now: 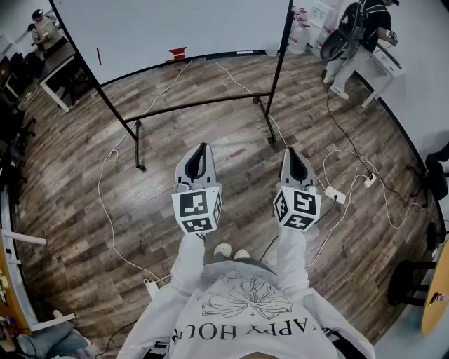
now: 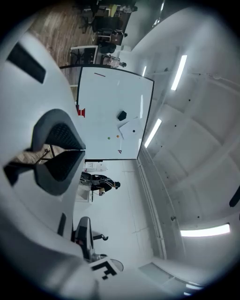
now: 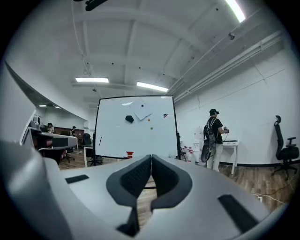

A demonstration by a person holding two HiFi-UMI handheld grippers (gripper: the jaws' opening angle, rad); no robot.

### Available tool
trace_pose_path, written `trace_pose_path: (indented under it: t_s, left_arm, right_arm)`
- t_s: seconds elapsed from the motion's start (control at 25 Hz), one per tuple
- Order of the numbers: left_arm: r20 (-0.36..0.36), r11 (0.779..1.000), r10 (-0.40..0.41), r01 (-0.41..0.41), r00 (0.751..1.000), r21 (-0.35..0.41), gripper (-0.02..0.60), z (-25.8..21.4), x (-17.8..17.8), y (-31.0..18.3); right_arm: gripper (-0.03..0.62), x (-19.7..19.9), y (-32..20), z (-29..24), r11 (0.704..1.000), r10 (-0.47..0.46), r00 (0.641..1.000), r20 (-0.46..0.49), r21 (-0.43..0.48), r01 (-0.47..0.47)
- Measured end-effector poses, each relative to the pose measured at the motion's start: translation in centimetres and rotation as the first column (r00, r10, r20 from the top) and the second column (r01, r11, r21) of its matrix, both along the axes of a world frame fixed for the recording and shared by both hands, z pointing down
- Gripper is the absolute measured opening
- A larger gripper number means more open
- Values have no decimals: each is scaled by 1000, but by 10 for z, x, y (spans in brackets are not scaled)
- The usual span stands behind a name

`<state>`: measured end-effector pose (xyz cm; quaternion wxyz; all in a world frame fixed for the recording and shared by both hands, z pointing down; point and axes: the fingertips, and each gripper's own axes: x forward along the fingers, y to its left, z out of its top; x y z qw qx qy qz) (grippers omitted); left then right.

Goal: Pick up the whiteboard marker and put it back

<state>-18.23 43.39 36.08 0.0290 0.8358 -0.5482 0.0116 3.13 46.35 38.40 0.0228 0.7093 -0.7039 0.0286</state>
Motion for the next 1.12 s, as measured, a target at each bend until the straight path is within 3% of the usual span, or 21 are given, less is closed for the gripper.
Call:
trace_pose_path:
  t_s: [0.6, 0.84, 1.12]
  left_arm:
    - [2, 1000, 13, -13, 1000, -8, 9, 7, -24, -39]
    - [1, 999, 26, -26, 1000, -29, 9, 18, -37, -60]
    - [11, 997, 15, -14, 1000, -70, 9, 37, -34, -92]
  right_arm:
    - [6, -21, -37, 8, 1000, 22, 1000, 20, -15, -22]
    - [6, -30, -51, 17, 998, 53, 998, 26, -25, -52]
    - [6, -29, -88, 32, 998, 25, 1000, -2, -62, -26]
